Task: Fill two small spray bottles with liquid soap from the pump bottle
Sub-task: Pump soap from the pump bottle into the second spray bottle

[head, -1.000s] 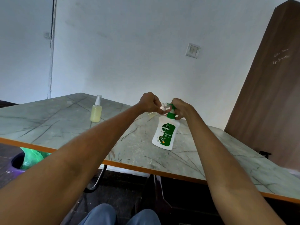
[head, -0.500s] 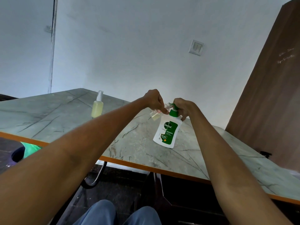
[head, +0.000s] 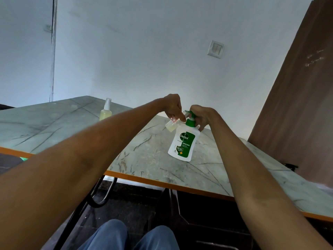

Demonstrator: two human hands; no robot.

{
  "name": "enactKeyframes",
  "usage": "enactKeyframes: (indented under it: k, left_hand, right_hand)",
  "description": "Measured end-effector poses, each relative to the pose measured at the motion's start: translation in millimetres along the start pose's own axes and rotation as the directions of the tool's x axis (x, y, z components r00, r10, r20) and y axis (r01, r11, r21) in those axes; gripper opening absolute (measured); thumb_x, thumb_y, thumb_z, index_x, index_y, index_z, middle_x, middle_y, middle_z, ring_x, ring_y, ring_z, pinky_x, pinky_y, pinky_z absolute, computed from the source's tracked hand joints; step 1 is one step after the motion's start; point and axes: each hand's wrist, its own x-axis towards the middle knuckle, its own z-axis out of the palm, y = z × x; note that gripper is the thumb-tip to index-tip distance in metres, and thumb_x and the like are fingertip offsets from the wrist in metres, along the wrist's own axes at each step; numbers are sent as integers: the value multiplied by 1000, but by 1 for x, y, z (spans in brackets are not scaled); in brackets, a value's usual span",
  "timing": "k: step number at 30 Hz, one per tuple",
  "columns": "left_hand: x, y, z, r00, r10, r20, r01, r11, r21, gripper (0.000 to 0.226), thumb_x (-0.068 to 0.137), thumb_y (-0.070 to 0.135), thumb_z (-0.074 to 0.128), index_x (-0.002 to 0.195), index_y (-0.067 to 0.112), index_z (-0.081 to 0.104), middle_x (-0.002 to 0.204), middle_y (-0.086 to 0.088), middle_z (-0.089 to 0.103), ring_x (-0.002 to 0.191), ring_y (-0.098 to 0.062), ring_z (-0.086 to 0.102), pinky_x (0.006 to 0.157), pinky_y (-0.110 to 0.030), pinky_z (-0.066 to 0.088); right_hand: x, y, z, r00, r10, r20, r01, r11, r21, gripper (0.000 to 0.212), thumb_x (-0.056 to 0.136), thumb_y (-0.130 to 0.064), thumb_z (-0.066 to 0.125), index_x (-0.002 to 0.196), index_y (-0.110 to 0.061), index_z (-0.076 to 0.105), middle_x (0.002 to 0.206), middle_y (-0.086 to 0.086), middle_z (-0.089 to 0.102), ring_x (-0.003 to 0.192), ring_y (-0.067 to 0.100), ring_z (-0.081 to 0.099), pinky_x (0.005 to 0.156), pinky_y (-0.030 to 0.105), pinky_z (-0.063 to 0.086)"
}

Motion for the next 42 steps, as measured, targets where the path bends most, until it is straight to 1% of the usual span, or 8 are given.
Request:
enactKeyframes:
  k: [4, 9, 14, 19, 23, 31, 35, 42]
  left_hand:
    - [1, -2, -2, 1000, 18, -23, -17, 999, 31, 41, 68, 28, 80, 93, -4, 71, 86, -14, 69, 63, -16, 58, 46, -8, 44]
    - [3, -4, 0, 999, 38, -26, -35, 995, 95, 39, 65, 32, 82, 84, 0, 74, 54, 5, 61, 42, -3, 51, 53, -11, 43]
    - [1, -4, 3, 999, 42, -19, -40, 995, 96, 39, 66, 30, 81, 87, -1, 73, 63, -1, 62, 47, -7, 53, 53, -13, 42]
    - [0, 0, -2, 1000, 26, -15, -26, 998, 61, 41, 68, 29, 81, 91, -4, 72, 79, -12, 68, 57, -15, 56, 53, -14, 45]
    - [1, 1, -1, 1000, 17, -15, -16, 998, 53, 42, 68, 29, 80, 92, -4, 72, 80, -12, 68, 56, -14, 55, 54, -15, 46]
    - [-1, -5, 2, 1000, 23, -6, -23, 999, 30, 41, 66, 29, 82, 91, -2, 73, 67, -4, 63, 54, -12, 56, 58, -17, 49]
    - [-1, -4, 2, 1000, 24, -20, -23, 999, 37, 40, 67, 29, 81, 92, -2, 72, 77, -8, 66, 55, -12, 56, 60, -17, 48]
    - [-3, -1, 1, 999, 7, -45, -7, 1000, 17, 42, 65, 30, 83, 91, -1, 72, 81, -10, 67, 59, -15, 58, 60, -19, 50]
  right_hand:
    - [-1, -3, 0, 1000, -5, -1, 5, 1000, 1, 26, 90, -17, 23, 74, -11, 42, 87, 14, 57, 86, 26, 55, 84, 46, 39]
    - [1, 1, 5, 998, 2, -57, -3, 1000, -28, 25, 90, -19, 24, 76, -9, 43, 86, 15, 55, 87, 29, 54, 83, 47, 41]
    - [0, 7, 4, 999, 21, -30, -20, 999, 27, 28, 92, -22, 24, 75, -9, 43, 83, 14, 55, 76, 27, 53, 78, 41, 42]
    - [-1, 2, 0, 1000, 8, -10, -8, 1000, -5, 29, 89, -18, 24, 94, -7, 50, 109, 15, 55, 104, 30, 52, 90, 51, 38]
    - [-3, 1, 0, 1000, 7, -27, -8, 1000, -20, 26, 90, -18, 24, 85, -7, 48, 112, 16, 55, 109, 31, 53, 87, 52, 39]
    - [8, 2, 7, 997, -7, -71, 9, 999, 40, 28, 94, -15, 25, 74, -10, 45, 83, 14, 54, 81, 26, 53, 100, 50, 37]
    - [3, 3, 6, 998, 4, -66, -4, 1000, 11, 25, 92, -16, 24, 90, -6, 47, 102, 17, 55, 99, 30, 53, 89, 49, 39]
    - [-1, -3, 2, 998, -17, -62, 18, 1000, 17, 24, 90, -15, 23, 87, -9, 46, 100, 13, 57, 96, 26, 55, 82, 50, 38]
